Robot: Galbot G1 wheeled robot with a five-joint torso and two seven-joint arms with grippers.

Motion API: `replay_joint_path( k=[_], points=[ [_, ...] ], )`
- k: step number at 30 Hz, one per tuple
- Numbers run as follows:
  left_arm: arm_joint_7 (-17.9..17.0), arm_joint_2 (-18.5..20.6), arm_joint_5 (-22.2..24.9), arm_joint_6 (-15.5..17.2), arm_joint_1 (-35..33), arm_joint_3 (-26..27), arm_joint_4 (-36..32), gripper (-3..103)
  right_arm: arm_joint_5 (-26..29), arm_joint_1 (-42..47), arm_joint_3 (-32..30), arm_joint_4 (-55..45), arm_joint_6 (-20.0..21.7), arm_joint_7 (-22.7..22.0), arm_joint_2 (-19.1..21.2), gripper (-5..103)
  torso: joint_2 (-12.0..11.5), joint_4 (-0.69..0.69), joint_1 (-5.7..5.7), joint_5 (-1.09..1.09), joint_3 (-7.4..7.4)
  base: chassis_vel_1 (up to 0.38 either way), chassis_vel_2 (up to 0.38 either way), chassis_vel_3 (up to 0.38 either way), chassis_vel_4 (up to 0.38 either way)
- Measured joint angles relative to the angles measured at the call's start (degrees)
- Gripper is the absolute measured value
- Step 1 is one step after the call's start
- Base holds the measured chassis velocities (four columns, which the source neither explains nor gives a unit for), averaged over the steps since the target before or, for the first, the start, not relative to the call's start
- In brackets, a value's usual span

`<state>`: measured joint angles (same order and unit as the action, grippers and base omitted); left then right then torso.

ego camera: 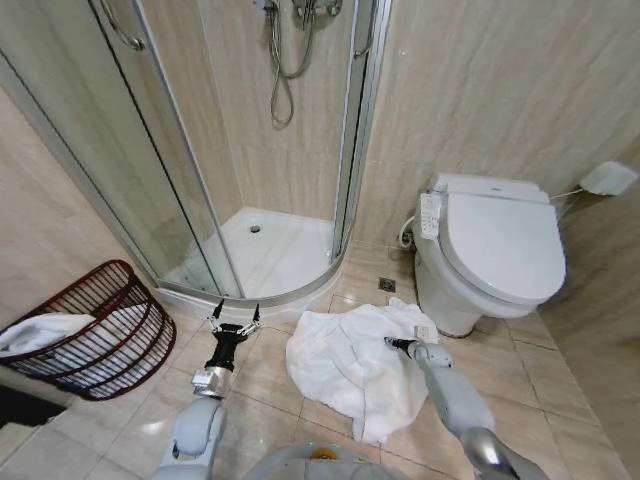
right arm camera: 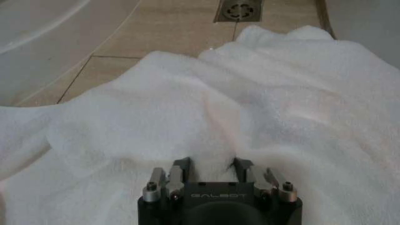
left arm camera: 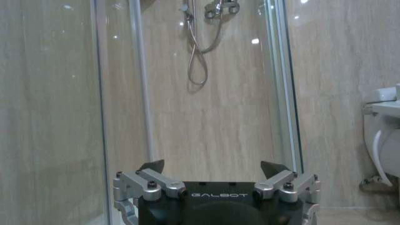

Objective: Discard the used towel into the hamper.

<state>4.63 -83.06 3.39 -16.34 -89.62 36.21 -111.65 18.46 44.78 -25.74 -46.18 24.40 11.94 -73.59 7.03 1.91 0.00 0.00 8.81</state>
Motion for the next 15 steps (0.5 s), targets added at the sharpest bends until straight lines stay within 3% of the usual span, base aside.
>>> replay_joint_path(
  k=[3, 7, 11, 15],
  points=[
    [0.0, 0.0, 0.0, 0.0, 0.0, -0.1, 0.0, 100, 0.2, 0.0, -0.4, 0.4, -0.7, -0.2, -0.1, 33, 0.0, 0.0, 0.0, 0.0, 0.0, 0.0, 0.0, 0.0, 0.0],
    [0.0, 0.0, 0.0, 0.0, 0.1, -0.1, 0.2, 100, 0.3, -0.1, -0.7, 0.8, -1.0, -0.3, -0.1, 27, 0.0, 0.0, 0.0, 0.01, 0.0, 0.0, 0.0, 0.0, 0.0],
    [0.2, -0.3, -0.1, -0.1, 0.1, -0.5, 0.6, 100, 1.5, 0.0, -1.1, 1.2, -1.7, -1.0, 0.0, 7, 0.0, 0.01, 0.0, 0.01, 0.01, 0.0, 0.0, 0.0, 0.0],
    [0.2, -0.3, -0.2, -0.1, 0.1, -0.6, 0.7, 100, 2.0, -0.1, -1.4, 2.1, -2.8, -1.5, 0.0, 3, 0.0, 0.0, 0.0, 0.01, 0.01, 0.0, 0.0, 0.0, 0.0]
  ],
)
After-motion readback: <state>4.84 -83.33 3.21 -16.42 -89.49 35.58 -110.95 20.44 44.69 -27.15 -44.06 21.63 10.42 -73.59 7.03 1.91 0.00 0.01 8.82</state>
